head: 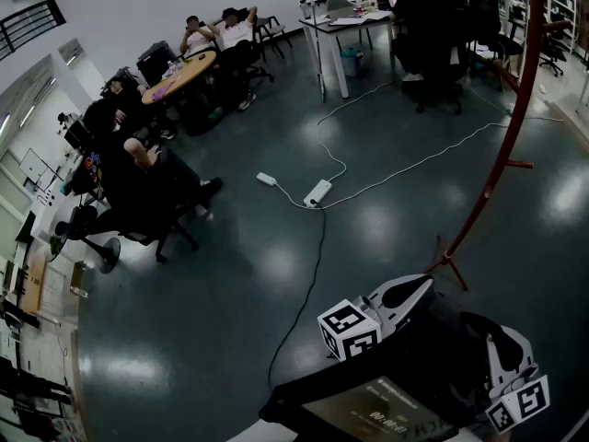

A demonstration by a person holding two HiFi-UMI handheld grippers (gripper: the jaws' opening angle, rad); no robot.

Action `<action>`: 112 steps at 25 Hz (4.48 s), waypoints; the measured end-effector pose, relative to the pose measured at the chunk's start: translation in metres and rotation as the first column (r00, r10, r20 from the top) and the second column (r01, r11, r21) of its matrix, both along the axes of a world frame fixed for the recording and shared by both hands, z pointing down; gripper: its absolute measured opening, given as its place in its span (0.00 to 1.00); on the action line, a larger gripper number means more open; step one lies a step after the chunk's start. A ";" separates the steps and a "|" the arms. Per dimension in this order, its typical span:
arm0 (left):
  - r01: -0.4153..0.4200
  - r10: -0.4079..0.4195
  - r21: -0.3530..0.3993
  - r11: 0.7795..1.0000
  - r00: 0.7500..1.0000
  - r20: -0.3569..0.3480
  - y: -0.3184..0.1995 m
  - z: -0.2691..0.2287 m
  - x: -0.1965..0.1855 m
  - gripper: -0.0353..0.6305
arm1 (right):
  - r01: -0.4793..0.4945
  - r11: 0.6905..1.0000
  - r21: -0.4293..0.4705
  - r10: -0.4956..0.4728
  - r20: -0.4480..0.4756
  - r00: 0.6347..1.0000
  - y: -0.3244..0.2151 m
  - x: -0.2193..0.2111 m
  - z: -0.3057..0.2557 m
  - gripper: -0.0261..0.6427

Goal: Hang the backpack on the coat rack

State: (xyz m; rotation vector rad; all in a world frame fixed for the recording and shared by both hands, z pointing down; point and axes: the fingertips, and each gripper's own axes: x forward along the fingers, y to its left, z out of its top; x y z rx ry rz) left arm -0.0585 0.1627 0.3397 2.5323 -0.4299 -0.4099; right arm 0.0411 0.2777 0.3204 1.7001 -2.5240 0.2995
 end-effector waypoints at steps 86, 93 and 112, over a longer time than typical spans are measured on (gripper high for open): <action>0.026 -0.013 -0.298 0.954 0.999 0.044 -0.261 0.141 0.164 0.07 | -0.053 0.935 -0.351 0.104 0.126 0.987 -0.364 0.191 0.188 0.20; 0.024 -0.020 -0.263 0.964 1.000 0.016 -0.263 0.108 0.163 0.07 | -0.050 0.925 -0.376 0.166 0.283 0.944 -0.332 0.187 0.164 0.20; -0.023 0.018 -0.068 0.997 0.997 -0.078 -0.271 -0.016 0.185 0.07 | 0.145 0.983 -0.110 -0.100 0.344 0.934 -0.305 0.142 -0.001 0.16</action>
